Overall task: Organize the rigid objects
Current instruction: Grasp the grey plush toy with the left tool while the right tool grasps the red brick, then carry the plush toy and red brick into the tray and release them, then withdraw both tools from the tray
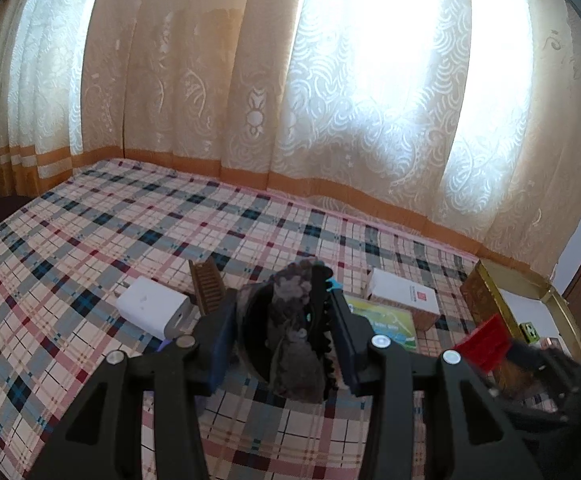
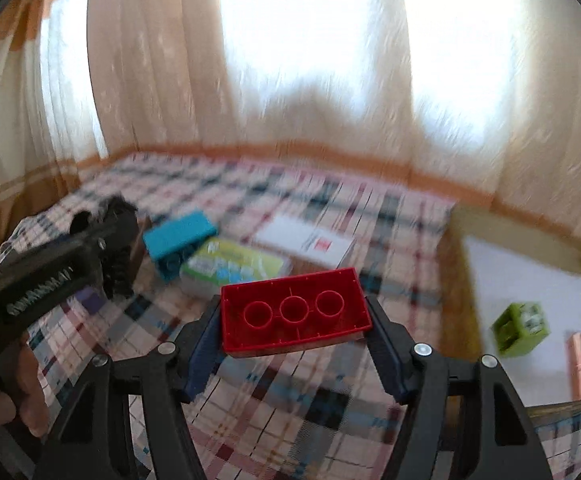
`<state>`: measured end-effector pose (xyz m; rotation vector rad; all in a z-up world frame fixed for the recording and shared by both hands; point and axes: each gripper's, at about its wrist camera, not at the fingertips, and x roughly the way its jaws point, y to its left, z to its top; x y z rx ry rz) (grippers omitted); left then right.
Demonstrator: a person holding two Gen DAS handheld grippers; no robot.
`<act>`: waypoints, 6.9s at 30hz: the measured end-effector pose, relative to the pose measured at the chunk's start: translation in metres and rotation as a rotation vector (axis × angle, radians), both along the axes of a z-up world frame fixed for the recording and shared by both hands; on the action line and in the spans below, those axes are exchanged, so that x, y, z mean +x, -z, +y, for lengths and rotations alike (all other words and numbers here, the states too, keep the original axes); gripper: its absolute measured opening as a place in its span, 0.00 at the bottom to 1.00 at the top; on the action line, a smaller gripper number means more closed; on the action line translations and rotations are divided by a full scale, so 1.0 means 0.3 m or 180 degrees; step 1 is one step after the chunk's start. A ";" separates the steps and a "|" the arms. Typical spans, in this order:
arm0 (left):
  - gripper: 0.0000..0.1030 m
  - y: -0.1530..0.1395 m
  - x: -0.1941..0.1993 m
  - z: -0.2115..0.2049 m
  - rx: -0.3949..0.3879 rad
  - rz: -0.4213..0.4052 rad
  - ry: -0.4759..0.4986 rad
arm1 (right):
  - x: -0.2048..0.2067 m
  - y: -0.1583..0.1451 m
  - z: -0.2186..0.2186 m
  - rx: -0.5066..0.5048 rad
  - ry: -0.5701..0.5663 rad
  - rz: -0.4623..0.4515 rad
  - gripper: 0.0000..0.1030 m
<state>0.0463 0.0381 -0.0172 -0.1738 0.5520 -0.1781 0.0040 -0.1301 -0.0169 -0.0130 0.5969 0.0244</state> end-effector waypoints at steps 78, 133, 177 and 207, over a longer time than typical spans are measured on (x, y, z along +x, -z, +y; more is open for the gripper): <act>0.42 -0.123 -0.153 -0.903 0.0088 -0.0547 0.0863 | -0.214 -0.133 -0.799 -0.0200 0.1595 -0.0773 0.67; 1.00 -0.046 -0.037 -1.024 0.0412 0.0336 0.0747 | -0.159 -0.037 -1.013 0.0594 0.1826 -0.0137 0.80; 1.00 -0.028 -0.144 -0.761 0.0720 -0.0209 0.0411 | -0.211 -0.027 -0.858 0.0193 0.1789 -0.0413 0.81; 1.00 -0.015 -0.139 -0.495 0.0832 -0.0212 0.0435 | -0.360 -0.063 -0.656 -0.0077 0.1814 -0.0771 0.81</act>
